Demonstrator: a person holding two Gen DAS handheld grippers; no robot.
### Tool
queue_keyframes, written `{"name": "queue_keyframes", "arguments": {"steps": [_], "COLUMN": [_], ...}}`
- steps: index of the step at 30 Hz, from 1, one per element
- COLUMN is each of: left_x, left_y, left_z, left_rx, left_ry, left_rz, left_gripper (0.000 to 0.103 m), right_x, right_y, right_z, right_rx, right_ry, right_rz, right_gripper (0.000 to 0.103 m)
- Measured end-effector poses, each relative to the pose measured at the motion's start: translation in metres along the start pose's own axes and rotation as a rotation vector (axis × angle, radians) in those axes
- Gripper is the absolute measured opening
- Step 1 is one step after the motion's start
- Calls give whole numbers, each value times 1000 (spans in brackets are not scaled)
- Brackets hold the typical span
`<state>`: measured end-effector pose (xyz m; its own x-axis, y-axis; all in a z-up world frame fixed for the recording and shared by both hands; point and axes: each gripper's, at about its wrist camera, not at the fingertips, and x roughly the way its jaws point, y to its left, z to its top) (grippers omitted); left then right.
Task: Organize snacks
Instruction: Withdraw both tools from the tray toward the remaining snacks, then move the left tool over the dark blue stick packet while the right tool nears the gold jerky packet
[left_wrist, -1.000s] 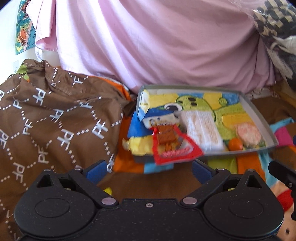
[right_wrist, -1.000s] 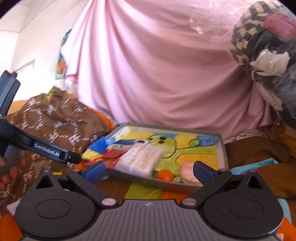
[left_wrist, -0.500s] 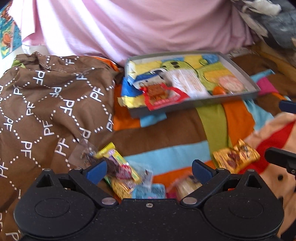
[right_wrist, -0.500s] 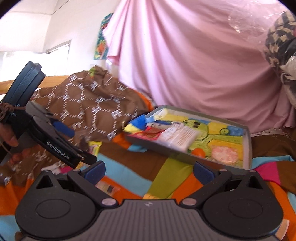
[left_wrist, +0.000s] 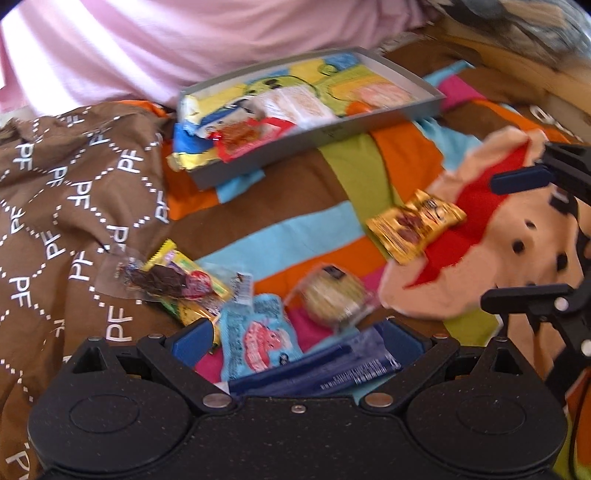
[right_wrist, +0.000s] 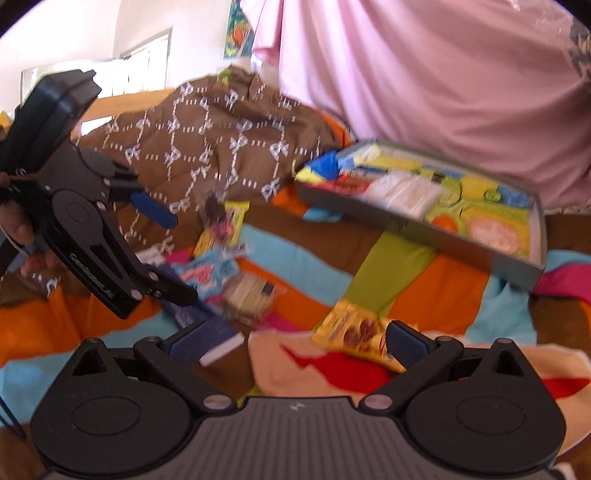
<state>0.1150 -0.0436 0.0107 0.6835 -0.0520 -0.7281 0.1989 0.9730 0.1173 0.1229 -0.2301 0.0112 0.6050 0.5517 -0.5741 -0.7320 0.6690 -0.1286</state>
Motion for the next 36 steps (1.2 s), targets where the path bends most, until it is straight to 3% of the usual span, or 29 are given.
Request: {"name": "queue_keyframes", "arguments": {"steps": [9,15,29,36], "left_x": [6,10,32,51], "left_y": [-21,-24,-12,-11], "left_z": [-14,-17,-13,-10], "left_rx": [172,205,230,234], "left_ry": [45,60,122,150], "left_rz": [-47,-55,-96,-150], "left_gripper": [98,98,98,101], "right_x": [19,25,38,51], "right_y": [-12,-19,-34,-50], "right_z": [-9,-14,-6,0], "right_rx": [75,106,103,139], "right_ry": [149,186,164,145], "right_rz": [-6,-11,-12,-18], "right_gripper": [103,103,103,103]}}
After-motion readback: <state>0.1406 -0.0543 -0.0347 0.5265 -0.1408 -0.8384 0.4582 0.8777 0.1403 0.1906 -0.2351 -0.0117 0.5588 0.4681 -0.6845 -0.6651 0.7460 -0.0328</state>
